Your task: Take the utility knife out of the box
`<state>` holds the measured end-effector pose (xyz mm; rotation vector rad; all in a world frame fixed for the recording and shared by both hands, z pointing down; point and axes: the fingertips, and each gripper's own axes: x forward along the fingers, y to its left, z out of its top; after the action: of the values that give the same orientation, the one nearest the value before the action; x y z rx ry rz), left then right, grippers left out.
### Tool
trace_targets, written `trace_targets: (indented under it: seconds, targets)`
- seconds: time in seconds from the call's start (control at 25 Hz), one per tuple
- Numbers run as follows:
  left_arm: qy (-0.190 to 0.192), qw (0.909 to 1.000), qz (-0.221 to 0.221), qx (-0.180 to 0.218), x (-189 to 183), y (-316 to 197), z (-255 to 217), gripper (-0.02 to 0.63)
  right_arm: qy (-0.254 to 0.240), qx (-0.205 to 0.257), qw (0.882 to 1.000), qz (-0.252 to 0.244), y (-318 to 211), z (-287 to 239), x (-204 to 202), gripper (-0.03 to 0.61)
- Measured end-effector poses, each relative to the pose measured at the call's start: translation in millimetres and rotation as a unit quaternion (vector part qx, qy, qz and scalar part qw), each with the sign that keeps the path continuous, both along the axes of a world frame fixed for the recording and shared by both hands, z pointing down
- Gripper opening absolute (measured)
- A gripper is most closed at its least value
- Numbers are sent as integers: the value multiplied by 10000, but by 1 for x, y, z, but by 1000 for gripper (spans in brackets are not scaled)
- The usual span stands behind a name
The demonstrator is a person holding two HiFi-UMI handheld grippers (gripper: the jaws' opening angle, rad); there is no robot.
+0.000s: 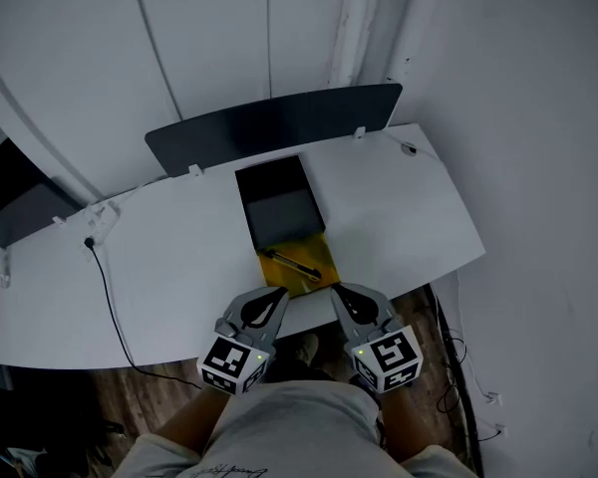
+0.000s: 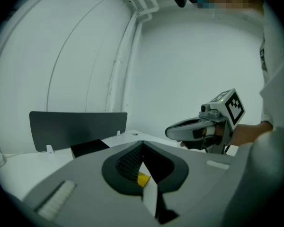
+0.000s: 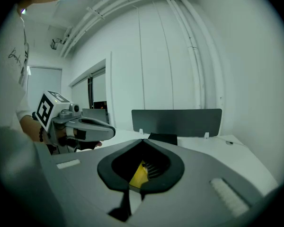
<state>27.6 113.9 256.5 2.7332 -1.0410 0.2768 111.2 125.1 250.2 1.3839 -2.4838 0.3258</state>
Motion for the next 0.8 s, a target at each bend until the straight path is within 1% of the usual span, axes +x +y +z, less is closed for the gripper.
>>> trace_targets:
  seconds: [0.2,0.4,0.64,0.8]
  targets:
    - [-39,9998,-165,48,21,-28,-4,0,-26,-29,9997,-249,-30,1,19,15]
    - [-65,9995,-312,69,31,-44,-3,0,-59,-27,9991,-427,-48,3,28,15]
    - [-53,9986,-528,-30,26,-54,1,1,-90,-89,9979,-633,-59,8,22,15]
    - [-36,9983,-576,-116,22,-57,5,0,-118,-117,9974,-700,-64,10,16,15]
